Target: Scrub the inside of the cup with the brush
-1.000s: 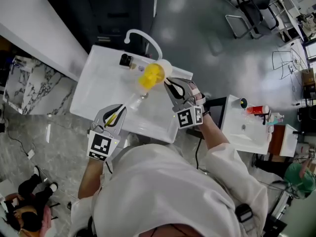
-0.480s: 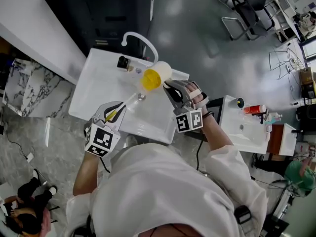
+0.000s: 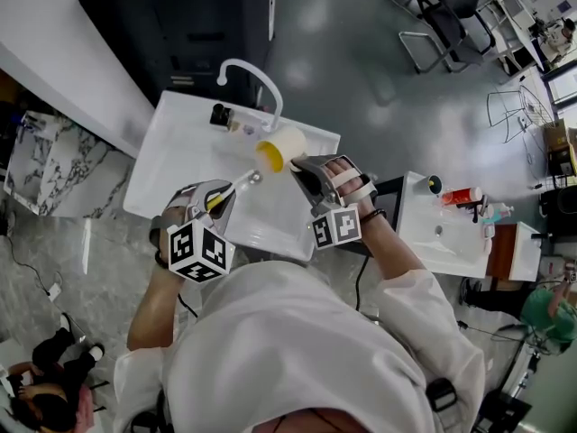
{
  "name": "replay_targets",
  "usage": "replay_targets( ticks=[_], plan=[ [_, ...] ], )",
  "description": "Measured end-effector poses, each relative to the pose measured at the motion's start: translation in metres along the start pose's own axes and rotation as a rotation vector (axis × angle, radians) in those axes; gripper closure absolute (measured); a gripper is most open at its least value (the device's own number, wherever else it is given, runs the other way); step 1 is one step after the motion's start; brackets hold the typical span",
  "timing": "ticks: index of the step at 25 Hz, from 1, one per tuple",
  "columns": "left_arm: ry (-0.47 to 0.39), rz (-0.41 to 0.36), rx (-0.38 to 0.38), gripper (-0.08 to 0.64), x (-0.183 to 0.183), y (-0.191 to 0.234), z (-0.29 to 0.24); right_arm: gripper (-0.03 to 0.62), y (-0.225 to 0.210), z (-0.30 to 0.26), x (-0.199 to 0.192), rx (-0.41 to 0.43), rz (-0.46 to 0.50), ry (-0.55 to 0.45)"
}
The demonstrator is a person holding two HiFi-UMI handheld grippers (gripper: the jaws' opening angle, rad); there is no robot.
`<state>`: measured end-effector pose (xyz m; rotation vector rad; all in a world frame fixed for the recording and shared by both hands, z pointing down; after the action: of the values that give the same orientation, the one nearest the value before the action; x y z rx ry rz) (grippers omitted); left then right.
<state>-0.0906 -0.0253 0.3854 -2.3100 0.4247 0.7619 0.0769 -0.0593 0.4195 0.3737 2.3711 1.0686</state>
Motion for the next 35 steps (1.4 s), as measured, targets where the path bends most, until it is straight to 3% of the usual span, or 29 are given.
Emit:
replay_targets(
  ticks=[10,20,28,35],
  plan=[
    [0.044,-0.157,0.056,0.518,0.015,0.017,-0.004,0.551,-0.001,0.007,0.006,0.022,0.027,0.080],
    [0.048,-0.141,0.043,0.521,0.013,0.006,-0.005,0.549,-0.016,0.020,0.008,-0.007,0.041,0.125],
    [0.004,-0.133,0.050,0.520,0.023,0.000,0.002,0.549,-0.012,0.009,0.007,0.032,0.081,0.142],
    [0.027,-0.096,0.065,0.520,0.015,0.016,0.005,0.549,-0.008,0.011,0.013,0.046,0.096,0.123]
  ],
)
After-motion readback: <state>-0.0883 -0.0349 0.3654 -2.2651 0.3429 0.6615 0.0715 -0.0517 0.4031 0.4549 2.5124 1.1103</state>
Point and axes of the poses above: the fingertips, and each gripper's own axes: z backward along the fingers, y to its left, x out of its top, the point moved 6 cm from there along z, backward along the fingers, and after that the axes turned 7 degrees about x, right-handed, at the moved point
